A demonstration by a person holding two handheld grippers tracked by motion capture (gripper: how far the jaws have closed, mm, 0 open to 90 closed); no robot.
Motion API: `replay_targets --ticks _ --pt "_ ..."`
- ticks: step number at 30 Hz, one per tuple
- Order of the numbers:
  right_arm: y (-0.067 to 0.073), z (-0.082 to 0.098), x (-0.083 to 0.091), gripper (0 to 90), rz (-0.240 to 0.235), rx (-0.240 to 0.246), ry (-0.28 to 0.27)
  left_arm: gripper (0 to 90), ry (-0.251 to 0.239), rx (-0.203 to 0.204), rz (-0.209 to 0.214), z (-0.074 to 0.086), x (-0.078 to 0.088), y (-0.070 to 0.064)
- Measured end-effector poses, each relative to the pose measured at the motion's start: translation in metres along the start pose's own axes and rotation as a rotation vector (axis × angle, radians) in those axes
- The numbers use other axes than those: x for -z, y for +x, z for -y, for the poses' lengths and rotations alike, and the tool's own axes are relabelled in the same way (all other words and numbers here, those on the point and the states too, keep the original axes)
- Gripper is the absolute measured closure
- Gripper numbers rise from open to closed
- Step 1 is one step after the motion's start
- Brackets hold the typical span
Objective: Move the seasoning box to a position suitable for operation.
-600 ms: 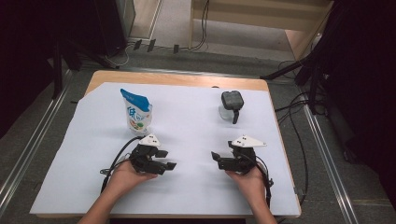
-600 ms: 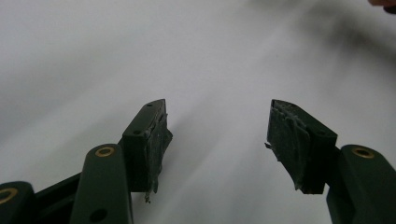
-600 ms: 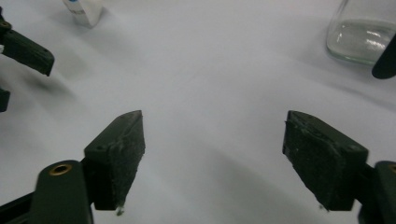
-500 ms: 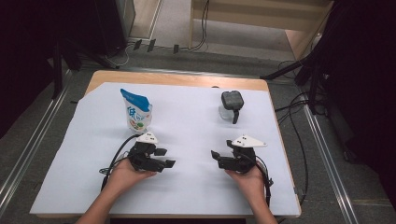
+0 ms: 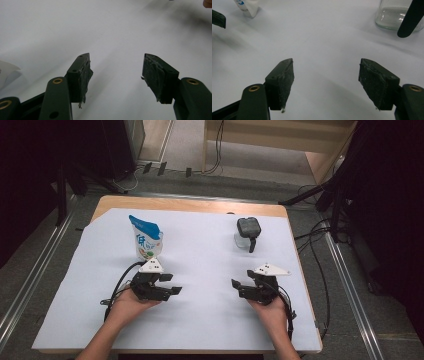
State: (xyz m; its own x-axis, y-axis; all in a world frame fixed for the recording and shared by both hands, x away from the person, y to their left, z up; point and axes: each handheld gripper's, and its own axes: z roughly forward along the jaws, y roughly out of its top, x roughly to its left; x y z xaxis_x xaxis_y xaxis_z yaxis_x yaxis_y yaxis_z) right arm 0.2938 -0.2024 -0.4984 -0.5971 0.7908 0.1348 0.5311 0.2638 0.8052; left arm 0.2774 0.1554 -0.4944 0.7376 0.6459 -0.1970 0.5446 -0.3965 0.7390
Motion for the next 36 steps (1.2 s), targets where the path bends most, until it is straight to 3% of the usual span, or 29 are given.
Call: replay_targets --ticks 15,27,30,32,36 --pt "0.0 -0.001 0.0 37.1 -0.018 0.002 -0.004 40.4 -0.028 0.023 -0.01 0.001 0.006 0.005" --pt "-0.003 -0.002 0.0 39.2 -0.002 0.001 -0.013 40.0 -0.037 0.022 -0.003 0.0 0.01 0.006" --pt "-0.006 -0.005 0.0 40.7 0.01 0.002 -0.02 39.9 -0.032 0.029 -0.004 0.0 0.011 0.007" --pt "-0.009 -0.006 0.0 46.5 0.01 -0.01 -0.014 39.8 -0.035 0.029 -0.007 0.001 0.012 0.007" --pt "-0.014 -0.008 0.001 45.5 0.01 -0.026 -0.013 39.3 -0.051 0.023 0.007 0.001 0.014 0.006"
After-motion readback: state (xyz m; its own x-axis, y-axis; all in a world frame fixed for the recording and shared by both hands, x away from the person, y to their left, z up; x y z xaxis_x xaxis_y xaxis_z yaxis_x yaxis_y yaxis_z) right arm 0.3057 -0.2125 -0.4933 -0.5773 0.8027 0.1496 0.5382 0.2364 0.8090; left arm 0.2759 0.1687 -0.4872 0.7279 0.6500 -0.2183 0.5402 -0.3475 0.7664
